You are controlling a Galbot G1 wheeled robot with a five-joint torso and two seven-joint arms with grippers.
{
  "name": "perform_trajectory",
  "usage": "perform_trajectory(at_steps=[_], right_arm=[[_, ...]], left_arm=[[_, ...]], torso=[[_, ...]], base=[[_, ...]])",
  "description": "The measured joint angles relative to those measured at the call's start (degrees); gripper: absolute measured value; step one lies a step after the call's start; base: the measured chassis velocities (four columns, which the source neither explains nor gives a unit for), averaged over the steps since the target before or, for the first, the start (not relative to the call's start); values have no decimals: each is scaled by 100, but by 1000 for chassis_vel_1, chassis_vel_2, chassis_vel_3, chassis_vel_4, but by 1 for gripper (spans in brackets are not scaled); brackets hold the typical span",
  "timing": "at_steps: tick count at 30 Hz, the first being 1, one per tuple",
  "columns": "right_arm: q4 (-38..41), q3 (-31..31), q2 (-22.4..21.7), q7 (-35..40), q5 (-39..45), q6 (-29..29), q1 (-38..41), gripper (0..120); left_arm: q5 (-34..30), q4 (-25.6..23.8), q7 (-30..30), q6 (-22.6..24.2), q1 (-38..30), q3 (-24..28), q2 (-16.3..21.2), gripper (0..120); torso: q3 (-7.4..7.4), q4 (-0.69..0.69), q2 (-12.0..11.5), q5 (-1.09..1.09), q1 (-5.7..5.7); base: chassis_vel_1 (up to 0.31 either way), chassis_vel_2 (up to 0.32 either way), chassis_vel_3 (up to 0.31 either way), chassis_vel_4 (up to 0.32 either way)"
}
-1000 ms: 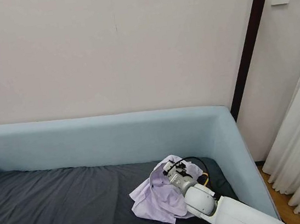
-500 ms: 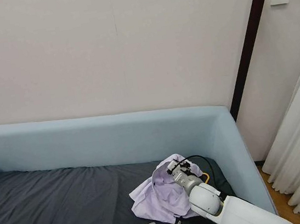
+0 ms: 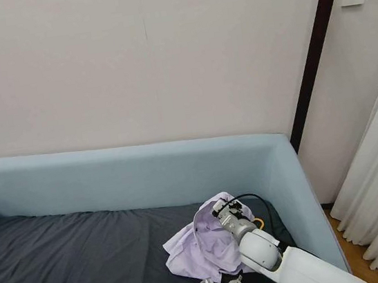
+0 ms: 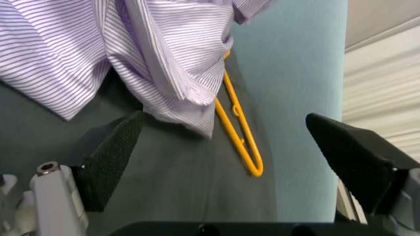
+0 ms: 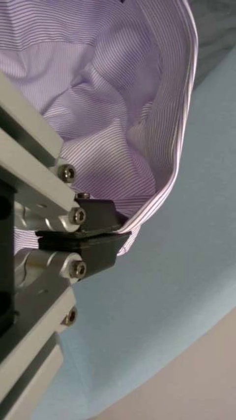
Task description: Pick up the clothes from the sofa and hang them on the clothes hanger.
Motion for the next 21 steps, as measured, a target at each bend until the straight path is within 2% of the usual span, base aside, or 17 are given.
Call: perform_trajectory(at_steps=[20, 21], right_arm=[[236, 134, -249, -22, 1, -11, -217, 0], [251, 137, -267, -22, 12, -15, -223, 0]], left_arm=[[-96, 716, -71, -17, -458, 109, -382, 97], [-113, 822, -106, -11, -494, 112, -464, 91]], torso=[[0, 0, 0, 0, 0], [0, 0, 0, 0, 0]], base=[[0, 0, 0, 0], [0, 0, 0, 0]])
